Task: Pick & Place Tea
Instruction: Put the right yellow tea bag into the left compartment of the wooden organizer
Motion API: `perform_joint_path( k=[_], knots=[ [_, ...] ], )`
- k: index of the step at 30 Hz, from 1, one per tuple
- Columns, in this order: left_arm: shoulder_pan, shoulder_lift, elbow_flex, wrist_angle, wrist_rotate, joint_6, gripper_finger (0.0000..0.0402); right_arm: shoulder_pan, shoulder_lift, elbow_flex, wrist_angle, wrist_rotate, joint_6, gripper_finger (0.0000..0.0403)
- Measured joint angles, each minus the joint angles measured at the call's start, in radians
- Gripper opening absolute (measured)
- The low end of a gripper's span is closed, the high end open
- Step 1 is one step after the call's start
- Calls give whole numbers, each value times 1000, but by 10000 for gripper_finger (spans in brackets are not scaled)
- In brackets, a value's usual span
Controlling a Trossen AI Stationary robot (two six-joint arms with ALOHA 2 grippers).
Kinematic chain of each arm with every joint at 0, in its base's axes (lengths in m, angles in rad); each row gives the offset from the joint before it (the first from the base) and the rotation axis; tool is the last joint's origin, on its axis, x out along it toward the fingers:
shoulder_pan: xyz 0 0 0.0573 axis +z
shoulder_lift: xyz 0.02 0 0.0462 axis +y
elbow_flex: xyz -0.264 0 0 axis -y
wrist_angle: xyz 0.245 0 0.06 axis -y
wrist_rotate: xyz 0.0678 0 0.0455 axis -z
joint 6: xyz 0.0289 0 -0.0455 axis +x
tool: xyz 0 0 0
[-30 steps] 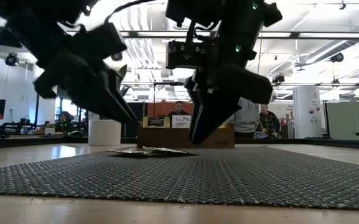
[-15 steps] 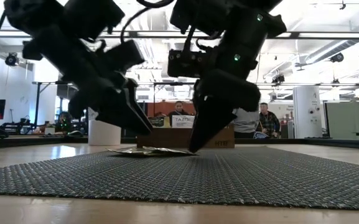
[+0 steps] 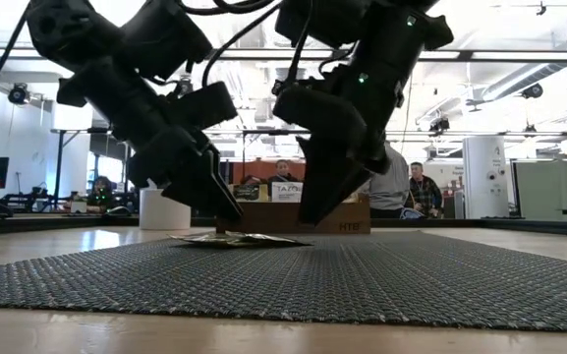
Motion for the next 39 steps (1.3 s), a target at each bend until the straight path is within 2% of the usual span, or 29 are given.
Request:
perform_joint_path(
  k=[6, 9, 13, 17, 21, 25, 30, 33, 39],
  knots=[
    [1, 54, -2, 43, 29, -33, 119, -50, -62, -47, -69, 39, 269, 87],
    [1, 81, -1, 80, 30, -34, 119, -90, -87, -98, -35, -65, 377, 86],
    [1, 97, 0, 83, 32, -61, 119, -131, -89, -182, 143, -238, 452, 86],
    [1, 98, -1, 81, 33, -79, 119, -162, -89, -253, 331, -315, 532, 86],
    [1, 98, -2, 79, 34, -89, 119, -190, -100, -292, 382, -352, 553, 86],
    [2, 98, -4, 77, 35, -105, 119, -196, -150, -321, 337, -371, 520, 86],
    [4, 99, -6, 77, 37, -107, 119, -203, -246, -371, 324, -341, 462, 90],
    [4, 99, -6, 80, 38, -107, 119, -227, -253, -388, 329, -371, 444, 101],
    [5, 100, -6, 83, 44, -107, 119, -265, -187, -419, 527, -477, 492, 138]
  ],
)
